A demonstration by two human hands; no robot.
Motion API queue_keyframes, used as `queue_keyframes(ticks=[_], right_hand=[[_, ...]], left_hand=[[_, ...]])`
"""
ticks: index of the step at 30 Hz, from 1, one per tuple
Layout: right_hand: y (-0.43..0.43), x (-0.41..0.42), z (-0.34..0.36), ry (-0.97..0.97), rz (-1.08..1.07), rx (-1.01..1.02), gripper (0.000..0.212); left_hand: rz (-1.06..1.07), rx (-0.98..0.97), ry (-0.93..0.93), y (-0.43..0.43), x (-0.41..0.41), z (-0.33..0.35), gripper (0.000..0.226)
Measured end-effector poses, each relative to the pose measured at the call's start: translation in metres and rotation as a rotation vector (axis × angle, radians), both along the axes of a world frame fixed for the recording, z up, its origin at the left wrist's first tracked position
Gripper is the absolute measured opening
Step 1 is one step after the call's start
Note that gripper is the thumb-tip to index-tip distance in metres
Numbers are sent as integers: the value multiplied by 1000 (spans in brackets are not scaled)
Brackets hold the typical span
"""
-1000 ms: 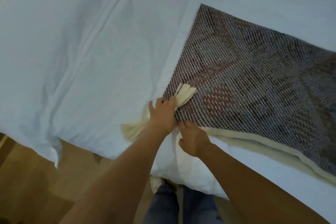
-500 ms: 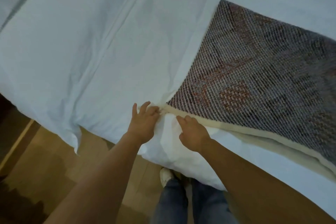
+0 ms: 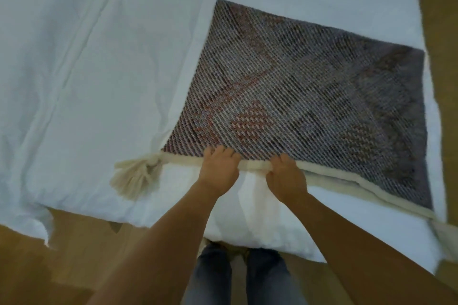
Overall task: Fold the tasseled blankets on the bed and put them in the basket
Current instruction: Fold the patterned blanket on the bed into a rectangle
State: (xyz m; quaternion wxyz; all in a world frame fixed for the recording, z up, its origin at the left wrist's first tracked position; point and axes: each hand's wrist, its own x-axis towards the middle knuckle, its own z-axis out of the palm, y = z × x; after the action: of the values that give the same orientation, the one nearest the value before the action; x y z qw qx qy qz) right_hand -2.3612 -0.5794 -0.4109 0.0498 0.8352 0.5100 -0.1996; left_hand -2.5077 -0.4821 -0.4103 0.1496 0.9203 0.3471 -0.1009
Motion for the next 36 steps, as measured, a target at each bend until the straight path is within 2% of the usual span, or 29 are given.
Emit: queue_keyframes(ticks=[3, 6, 10, 13, 16, 20, 23, 25, 27, 32, 36], right_hand=[[-38, 55, -2, -128, -115, -45, 26], [-65, 95, -8, -172, -202, -57, 24], [-76, 126, -15, -124, -113, -34, 21], [-75, 138, -11, -36, -14, 68, 12], [-80, 140, -8, 61, 47, 9, 23], [-89, 135, -17, 146, 111, -92, 25], [-94, 137, -25, 270, 21, -97, 23], [-97, 143, -24, 384, -51, -52, 16], [-100, 152, -21, 441, -132, 16, 19], [-106, 198, -15, 359, -414, 101, 13], [-110, 239, -12, 280, -547, 118, 25]], left_hand=[[-82, 0, 8, -22, 48, -8, 31], [-128, 15, 54, -40, 89, -17, 34], [-132, 50, 95, -57, 121, -24, 33], [-102, 31, 69, -59, 131, -21, 27], [-48, -25, 93, -60, 123, -16, 26], [-79, -54, 238, -74, 107, -18, 32], [7, -128, 206, -79, 125, -14, 34], [47, -176, 155, -79, 142, -11, 32], [58, -234, 114, -80, 158, -8, 31], [12, -298, 98, -72, 217, 5, 31], [-87, -290, 55, -60, 277, 14, 32]])
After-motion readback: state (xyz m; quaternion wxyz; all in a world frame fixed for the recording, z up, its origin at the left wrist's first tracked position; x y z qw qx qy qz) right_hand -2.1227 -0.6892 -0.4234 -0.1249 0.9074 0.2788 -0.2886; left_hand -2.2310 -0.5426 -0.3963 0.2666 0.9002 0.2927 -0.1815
